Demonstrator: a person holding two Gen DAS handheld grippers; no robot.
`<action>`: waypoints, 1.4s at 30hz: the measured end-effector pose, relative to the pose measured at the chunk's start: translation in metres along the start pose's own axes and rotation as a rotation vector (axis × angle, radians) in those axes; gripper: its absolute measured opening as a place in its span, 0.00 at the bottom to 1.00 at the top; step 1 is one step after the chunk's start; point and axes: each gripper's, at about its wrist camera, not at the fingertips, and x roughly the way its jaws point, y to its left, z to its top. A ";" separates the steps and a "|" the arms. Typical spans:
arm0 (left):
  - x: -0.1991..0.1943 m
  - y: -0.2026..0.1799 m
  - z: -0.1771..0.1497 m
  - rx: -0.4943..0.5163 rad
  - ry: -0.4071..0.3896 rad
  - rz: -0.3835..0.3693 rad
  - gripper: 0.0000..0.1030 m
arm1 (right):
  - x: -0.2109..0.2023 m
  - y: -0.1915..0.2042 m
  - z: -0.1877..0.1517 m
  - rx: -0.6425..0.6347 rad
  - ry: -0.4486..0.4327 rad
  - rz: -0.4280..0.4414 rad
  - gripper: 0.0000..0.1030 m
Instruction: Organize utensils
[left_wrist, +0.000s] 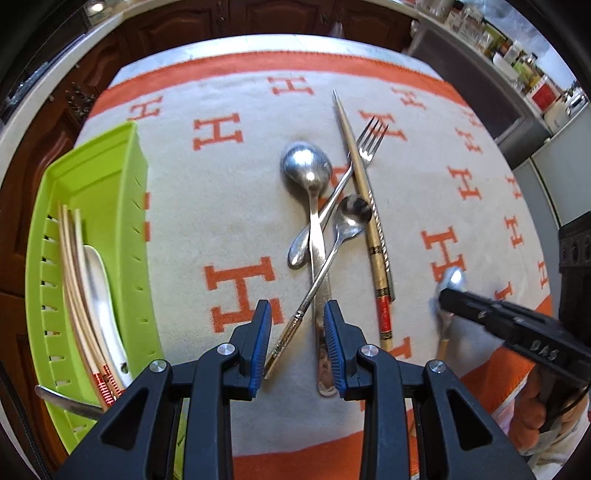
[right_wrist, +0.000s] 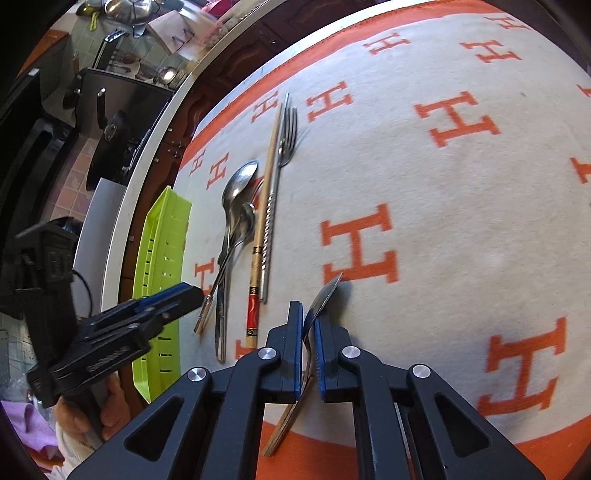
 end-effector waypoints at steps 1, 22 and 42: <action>0.002 0.000 0.000 0.006 0.004 0.001 0.26 | 0.000 -0.001 0.001 0.006 -0.001 0.006 0.06; 0.027 -0.012 0.021 0.158 0.048 0.109 0.27 | -0.002 -0.023 0.001 0.022 -0.001 0.070 0.06; 0.025 -0.017 0.026 0.165 0.012 0.007 0.04 | -0.001 -0.024 0.003 0.024 0.008 0.079 0.06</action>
